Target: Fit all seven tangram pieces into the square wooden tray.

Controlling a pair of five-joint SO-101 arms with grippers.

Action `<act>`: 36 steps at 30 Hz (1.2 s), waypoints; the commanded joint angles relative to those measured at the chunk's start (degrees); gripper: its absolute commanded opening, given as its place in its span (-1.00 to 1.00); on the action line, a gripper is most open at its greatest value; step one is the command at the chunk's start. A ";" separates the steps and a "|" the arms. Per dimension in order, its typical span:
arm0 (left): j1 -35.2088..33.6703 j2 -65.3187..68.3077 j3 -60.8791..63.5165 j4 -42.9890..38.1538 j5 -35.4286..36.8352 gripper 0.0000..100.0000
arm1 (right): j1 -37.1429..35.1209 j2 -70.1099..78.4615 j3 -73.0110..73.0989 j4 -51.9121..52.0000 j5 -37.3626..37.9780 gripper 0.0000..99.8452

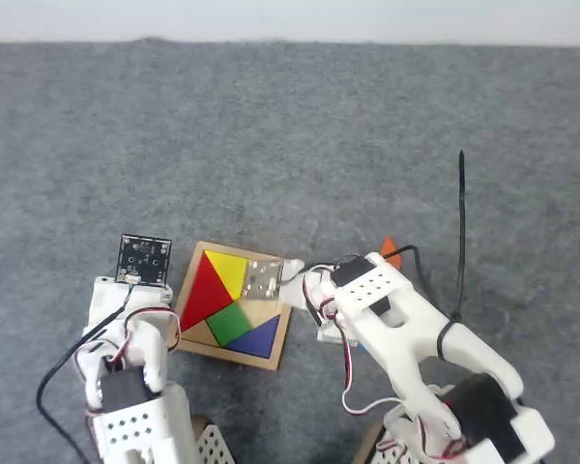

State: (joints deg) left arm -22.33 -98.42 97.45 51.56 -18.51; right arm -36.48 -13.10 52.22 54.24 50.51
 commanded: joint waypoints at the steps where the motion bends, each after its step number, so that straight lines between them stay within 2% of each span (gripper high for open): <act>1: 0.18 -0.97 -0.66 0.09 -0.70 -0.97 | -0.40 -6.55 -2.46 4.35 3.69 -0.75; 4: 0.18 -0.97 -0.66 0.09 -0.70 -0.97 | -0.40 -13.67 -2.46 7.69 2.20 -0.62; 7: 0.18 -0.97 -0.66 0.09 -0.70 -0.97 | -0.40 -22.29 -2.46 10.86 -6.15 -0.61; 12: 0.18 -0.97 -0.66 0.09 -0.70 -0.97 | 0.04 -31.52 -1.23 14.99 -32.44 -0.61; 17: 0.18 -0.97 -0.66 0.09 -0.70 -0.97 | 1.10 -27.91 0.26 12.62 -63.21 -0.57; 19: 0.18 -0.97 -0.66 0.09 -0.70 -0.97 | 1.71 -24.75 0.09 11.56 -70.15 -0.50; 22: 0.18 -0.97 -0.66 0.09 -0.70 -0.97 | 0.84 -18.68 0.09 11.82 -71.47 -0.44; 29: 0.18 -0.97 -0.66 0.09 -0.70 -0.97 | 0.84 -2.77 -3.34 11.30 -71.74 -0.44; 36: 0.18 -0.97 -0.66 0.09 -0.70 -0.97 | 0.66 3.65 -5.89 10.07 -71.82 -0.44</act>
State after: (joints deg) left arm -22.33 -98.42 97.45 51.56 -18.51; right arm -35.69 -10.02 49.05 65.85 -20.62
